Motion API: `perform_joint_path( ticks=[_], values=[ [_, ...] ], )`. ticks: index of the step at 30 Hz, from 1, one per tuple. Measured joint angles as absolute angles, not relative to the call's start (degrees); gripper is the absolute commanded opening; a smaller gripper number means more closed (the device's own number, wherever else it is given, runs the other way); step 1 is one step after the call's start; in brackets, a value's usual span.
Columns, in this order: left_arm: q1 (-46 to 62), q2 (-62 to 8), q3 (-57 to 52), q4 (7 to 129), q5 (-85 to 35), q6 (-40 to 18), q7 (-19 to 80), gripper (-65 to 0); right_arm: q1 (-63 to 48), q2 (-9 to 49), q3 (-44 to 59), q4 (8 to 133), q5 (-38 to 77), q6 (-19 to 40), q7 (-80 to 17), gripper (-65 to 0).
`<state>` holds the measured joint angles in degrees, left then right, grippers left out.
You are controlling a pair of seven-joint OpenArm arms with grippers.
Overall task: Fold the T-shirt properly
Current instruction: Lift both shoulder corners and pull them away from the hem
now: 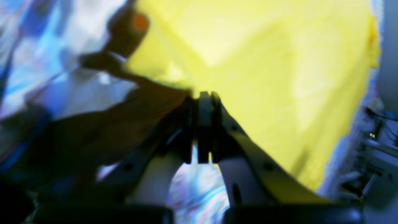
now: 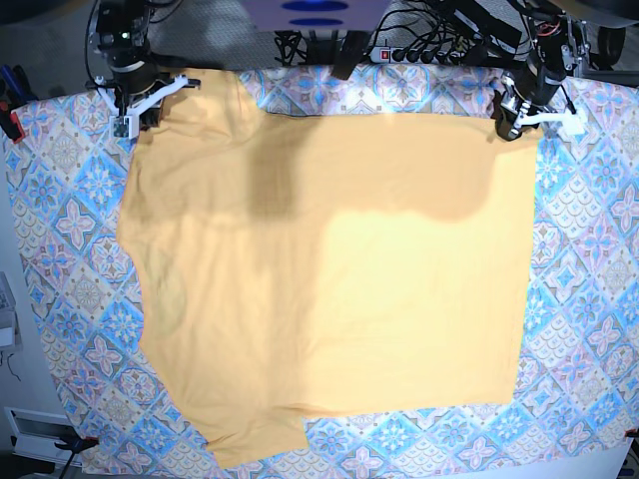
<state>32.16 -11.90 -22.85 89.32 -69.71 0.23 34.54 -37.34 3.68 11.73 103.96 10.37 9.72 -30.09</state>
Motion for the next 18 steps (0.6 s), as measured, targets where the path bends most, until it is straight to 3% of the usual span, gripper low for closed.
perform_joint_path(
  ticks=[18],
  values=[
    [19.97,-11.42,-22.85,89.56,-63.59,0.43,34.92,-65.0,-20.01,4.80,11.68,100.95,10.22,9.37,-30.44,-64.8]
  ],
)
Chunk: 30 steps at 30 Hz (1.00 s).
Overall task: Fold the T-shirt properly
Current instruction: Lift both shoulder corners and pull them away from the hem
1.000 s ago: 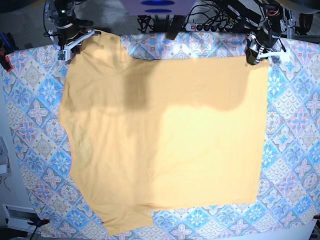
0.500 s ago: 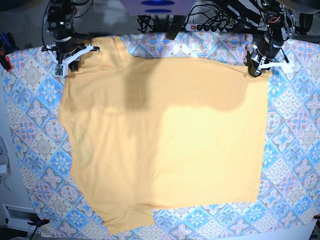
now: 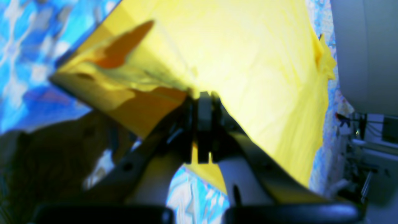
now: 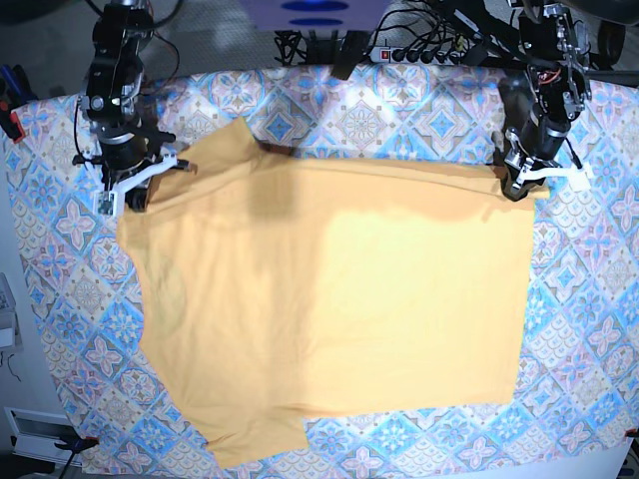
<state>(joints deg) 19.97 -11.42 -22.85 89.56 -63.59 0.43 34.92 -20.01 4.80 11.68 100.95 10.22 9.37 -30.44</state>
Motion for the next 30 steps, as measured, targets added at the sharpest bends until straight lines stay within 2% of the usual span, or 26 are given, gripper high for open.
perform_joint_path(
  ticks=[16,22,30],
  values=[
    [8.93,-11.29,-22.74,88.86,-57.95,0.16,35.11,-65.0,-3.42,4.75,11.64,85.45,10.35,9.63,-30.50,-64.8],
    [5.06,-11.27,-22.74,80.58,-57.80,0.67,35.20,-65.0,2.44,4.71,11.68,79.59,10.17,9.63,-30.22,-64.8],
    [1.34,-11.27,-22.68,79.31,-57.87,0.36,32.95,-65.0,7.66,4.78,11.68,73.30,10.37,9.43,-30.09,-64.8]
  ],
)
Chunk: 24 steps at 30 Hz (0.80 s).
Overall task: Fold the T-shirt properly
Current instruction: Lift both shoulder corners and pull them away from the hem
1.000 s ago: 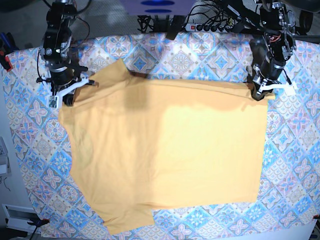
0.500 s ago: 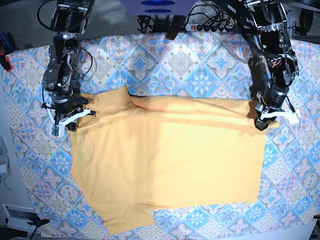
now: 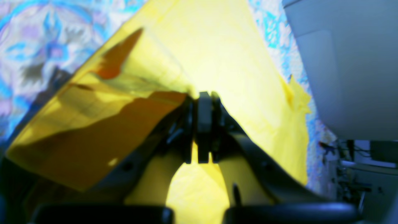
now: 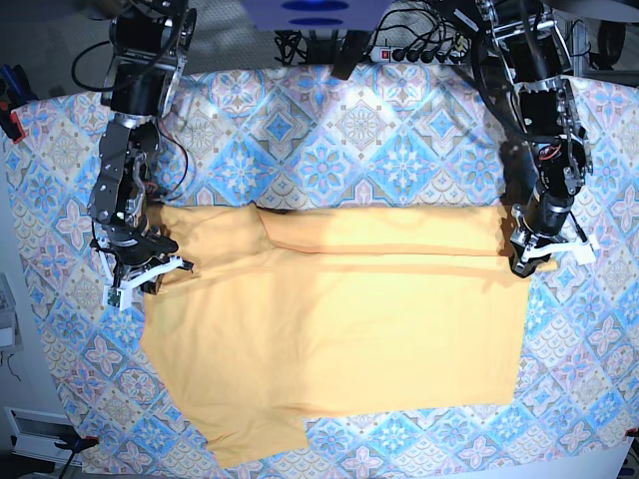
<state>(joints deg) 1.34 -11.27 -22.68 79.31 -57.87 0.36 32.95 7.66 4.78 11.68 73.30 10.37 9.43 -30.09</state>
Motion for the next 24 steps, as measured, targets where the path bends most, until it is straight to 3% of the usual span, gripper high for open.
perform_joint_path(
  ticks=[16,22,24],
  values=[
    [-1.80,-11.40,-21.80,72.64,-57.82,0.60,28.99,-64.1,10.15,4.67,11.68,62.65,10.13,9.43,-20.34,-64.5],
    [-0.62,-11.29,-21.85,72.64,-57.82,0.84,29.28,-42.0,9.30,4.75,11.68,63.33,10.13,9.45,-19.59,-56.4],
    [0.01,-11.27,-21.85,72.64,-57.82,1.13,29.30,-37.6,8.64,4.75,11.68,63.37,10.00,9.32,-19.84,-54.9]
  ],
)
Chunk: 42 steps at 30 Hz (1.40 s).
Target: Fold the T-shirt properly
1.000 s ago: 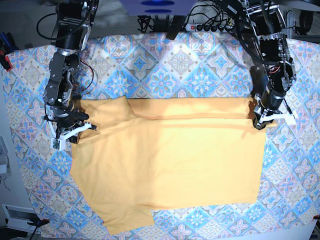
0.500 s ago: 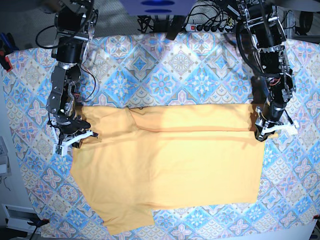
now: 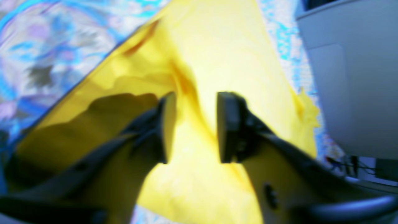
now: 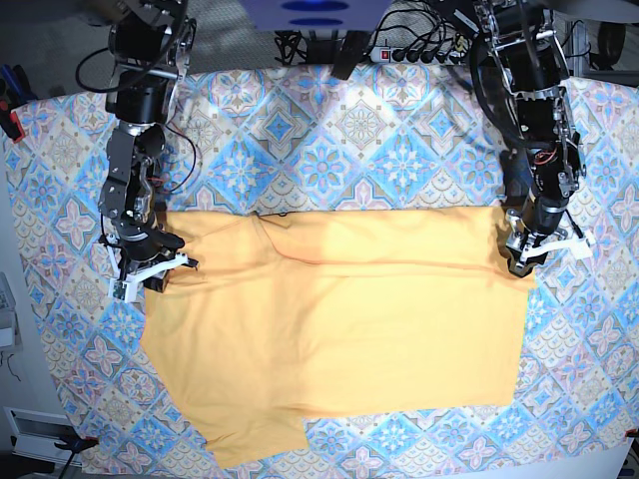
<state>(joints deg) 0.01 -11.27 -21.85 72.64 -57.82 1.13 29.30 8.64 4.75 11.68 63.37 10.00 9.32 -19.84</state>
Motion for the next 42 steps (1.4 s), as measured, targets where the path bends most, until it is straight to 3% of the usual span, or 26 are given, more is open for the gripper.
perform_joint_path(
  ticks=[15,29,39,42],
  values=[
    [11.60,-11.29,-22.00,78.76,-66.32,1.10,29.21,-37.4,-3.25,6.52,11.79,78.59,9.91,9.13,-25.10,-54.5],
    [11.92,-11.31,-22.11,70.52,-74.08,0.01,28.42,-37.4,-4.89,6.24,11.73,78.76,9.96,9.41,-25.06,-54.6],
    [5.87,-11.42,-22.17,64.75,-74.89,-0.19,28.25,-37.5,-4.75,6.24,11.73,78.81,9.96,9.43,-24.91,-54.7],
    [5.19,-11.44,-22.04,64.71,-74.61,0.05,28.40,-45.5,-4.75,6.24,11.73,78.81,9.93,9.43,-25.12,-54.7]
  ],
)
